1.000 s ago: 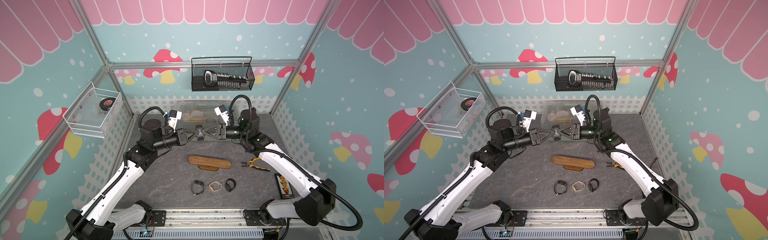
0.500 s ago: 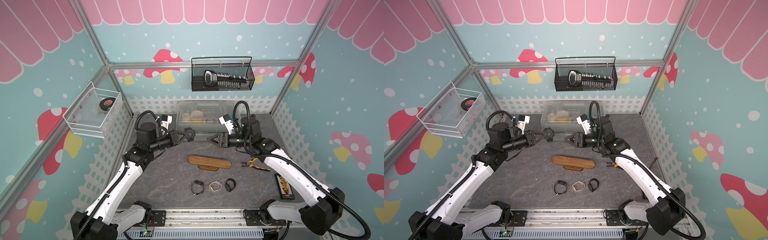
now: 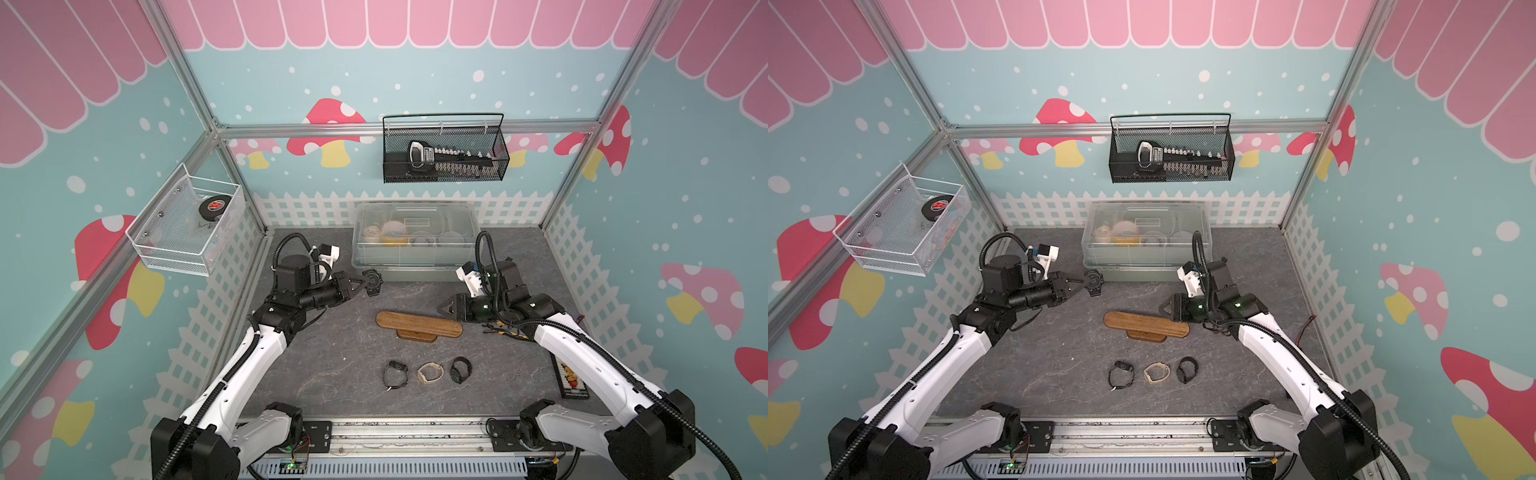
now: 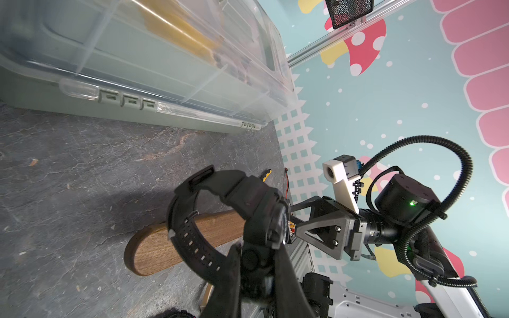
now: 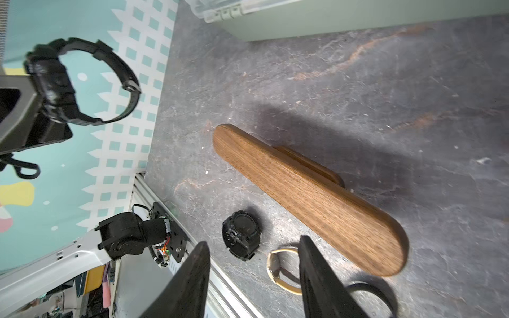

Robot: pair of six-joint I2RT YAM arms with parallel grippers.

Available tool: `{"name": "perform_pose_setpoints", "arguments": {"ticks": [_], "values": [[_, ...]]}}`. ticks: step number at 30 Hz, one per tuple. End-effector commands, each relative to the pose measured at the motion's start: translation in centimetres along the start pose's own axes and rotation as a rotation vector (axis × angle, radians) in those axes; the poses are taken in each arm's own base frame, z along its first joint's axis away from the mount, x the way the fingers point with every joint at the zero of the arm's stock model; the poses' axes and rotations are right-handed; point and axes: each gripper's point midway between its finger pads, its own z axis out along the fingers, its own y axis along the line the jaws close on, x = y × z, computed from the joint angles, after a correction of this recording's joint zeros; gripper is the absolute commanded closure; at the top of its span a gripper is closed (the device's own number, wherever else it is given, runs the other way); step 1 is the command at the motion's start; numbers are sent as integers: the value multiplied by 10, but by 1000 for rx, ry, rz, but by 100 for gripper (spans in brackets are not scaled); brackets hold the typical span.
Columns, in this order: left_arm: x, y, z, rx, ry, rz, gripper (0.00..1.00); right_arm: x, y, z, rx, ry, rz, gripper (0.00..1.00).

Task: Place watch on stand
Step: Place the watch on the stand.

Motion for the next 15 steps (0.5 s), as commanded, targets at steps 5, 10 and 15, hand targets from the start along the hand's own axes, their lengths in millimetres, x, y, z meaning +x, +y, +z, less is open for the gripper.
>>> {"name": "perform_pose_setpoints", "arguments": {"ticks": [5,10,15], "values": [[11,25,7,-24,34,-31,100,14,-35,-15,100,-14,58,49],[19,38,11,-44,58,-58,100,22,-60,-18,139,-19,130,48],[23,50,18,-51,72,-85,100,30,-76,-17,142,-4,181,53]]}}
